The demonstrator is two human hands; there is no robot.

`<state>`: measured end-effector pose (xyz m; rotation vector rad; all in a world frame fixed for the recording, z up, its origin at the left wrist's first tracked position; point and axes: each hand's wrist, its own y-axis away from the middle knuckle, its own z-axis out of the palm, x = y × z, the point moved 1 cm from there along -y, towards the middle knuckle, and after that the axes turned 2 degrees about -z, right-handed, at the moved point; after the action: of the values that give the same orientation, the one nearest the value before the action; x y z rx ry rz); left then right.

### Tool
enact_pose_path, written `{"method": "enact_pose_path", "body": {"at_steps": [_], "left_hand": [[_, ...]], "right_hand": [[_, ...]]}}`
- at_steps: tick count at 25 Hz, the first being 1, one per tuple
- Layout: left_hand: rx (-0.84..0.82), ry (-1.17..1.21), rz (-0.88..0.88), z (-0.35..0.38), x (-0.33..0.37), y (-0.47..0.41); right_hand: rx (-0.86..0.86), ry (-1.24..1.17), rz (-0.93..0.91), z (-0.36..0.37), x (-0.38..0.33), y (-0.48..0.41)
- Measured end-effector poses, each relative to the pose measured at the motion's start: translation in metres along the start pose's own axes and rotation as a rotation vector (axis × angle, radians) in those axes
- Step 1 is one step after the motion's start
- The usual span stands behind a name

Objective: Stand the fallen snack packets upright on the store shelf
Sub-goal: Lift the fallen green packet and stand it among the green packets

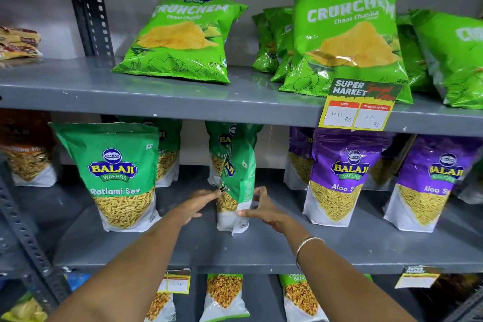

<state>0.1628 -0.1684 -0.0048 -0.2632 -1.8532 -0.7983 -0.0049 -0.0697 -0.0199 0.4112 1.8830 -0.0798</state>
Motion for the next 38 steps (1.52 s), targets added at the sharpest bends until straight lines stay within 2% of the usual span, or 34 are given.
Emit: {"method": "enact_pose_path", "body": {"at_steps": [3, 6, 12, 15, 18, 21, 24, 27, 32, 34, 36, 38], "left_hand": [[-0.051, 0.042, -0.01, -0.002, 0.001, -0.004], [-0.074, 0.028, -0.002, 0.011, 0.008, -0.004], [0.102, -0.019, 0.117, 0.034, 0.022, -0.014], [0.109, 0.03, 0.127, 0.036, 0.024, -0.017], [0.082, 0.005, 0.118, 0.035, 0.022, -0.016], [0.196, -0.092, 0.122, 0.032, 0.019, -0.017], [0.217, -0.017, 0.116, 0.032, 0.019, -0.015], [0.234, 0.035, 0.137, 0.032, 0.016, -0.012], [0.278, -0.089, 0.112, 0.038, 0.008, -0.012], [0.283, -0.081, 0.133, 0.04, 0.008, -0.011], [0.259, -0.116, 0.118, 0.038, 0.007, -0.007], [0.21, -0.272, 0.045, 0.026, 0.0, 0.0]], "right_hand": [[-0.012, 0.005, -0.065, -0.017, 0.002, 0.001], [0.051, -0.036, -0.022, -0.031, 0.008, 0.001], [0.094, -0.105, -0.028, -0.04, 0.015, -0.006], [0.113, -0.076, -0.075, -0.043, 0.018, -0.013], [0.059, -0.076, -0.074, -0.055, 0.019, -0.014], [-0.008, -0.125, -0.034, -0.064, 0.018, -0.015], [-0.042, -0.206, -0.014, -0.065, 0.019, -0.023], [-0.106, -0.26, -0.045, -0.058, 0.021, -0.03], [-0.153, -0.275, -0.14, -0.052, 0.02, -0.031], [-0.133, -0.238, -0.132, -0.052, 0.025, -0.035], [-0.127, -0.081, -0.046, -0.051, 0.035, -0.04], [-0.204, 0.131, 0.171, -0.052, 0.03, -0.032]]}}
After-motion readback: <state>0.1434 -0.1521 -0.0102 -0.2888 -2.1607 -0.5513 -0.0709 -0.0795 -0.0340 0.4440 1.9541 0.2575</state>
